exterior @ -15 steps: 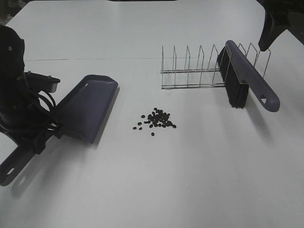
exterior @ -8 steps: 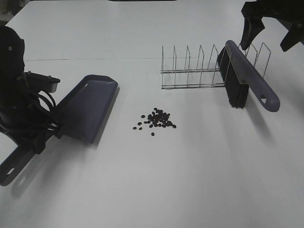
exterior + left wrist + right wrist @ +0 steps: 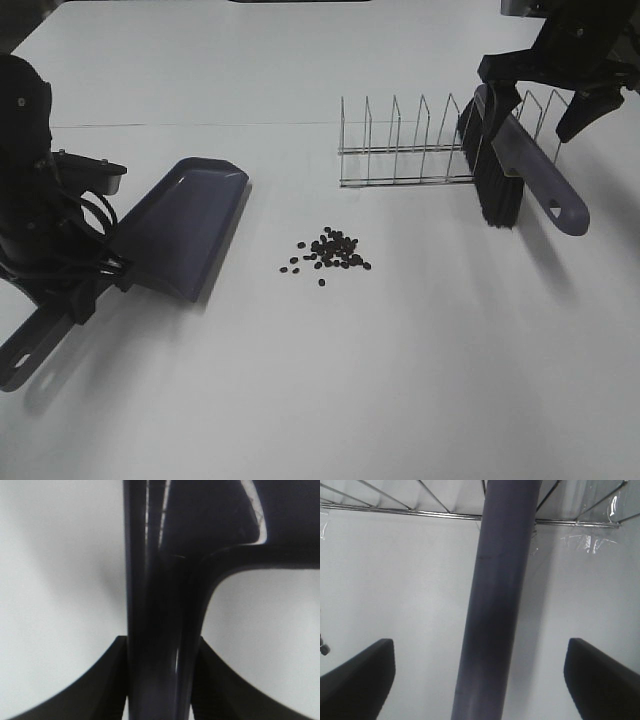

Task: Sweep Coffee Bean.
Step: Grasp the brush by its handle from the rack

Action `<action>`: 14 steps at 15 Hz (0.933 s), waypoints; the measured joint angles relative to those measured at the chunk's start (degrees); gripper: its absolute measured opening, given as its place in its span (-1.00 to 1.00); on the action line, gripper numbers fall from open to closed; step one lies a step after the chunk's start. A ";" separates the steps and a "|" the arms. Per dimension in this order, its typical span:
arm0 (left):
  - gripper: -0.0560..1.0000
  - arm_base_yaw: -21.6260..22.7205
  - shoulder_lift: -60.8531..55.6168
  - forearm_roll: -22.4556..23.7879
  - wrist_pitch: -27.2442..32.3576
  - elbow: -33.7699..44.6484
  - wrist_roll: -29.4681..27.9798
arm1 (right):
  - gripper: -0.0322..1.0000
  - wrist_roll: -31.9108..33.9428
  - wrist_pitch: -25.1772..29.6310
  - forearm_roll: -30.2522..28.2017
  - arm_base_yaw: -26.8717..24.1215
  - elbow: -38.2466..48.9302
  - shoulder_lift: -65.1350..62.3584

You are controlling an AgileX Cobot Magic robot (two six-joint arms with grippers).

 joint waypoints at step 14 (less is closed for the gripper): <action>-0.28 0.00 0.00 -0.46 0.00 0.00 0.00 | 0.41 -0.06 -3.67 -3.04 0.00 -5.16 7.28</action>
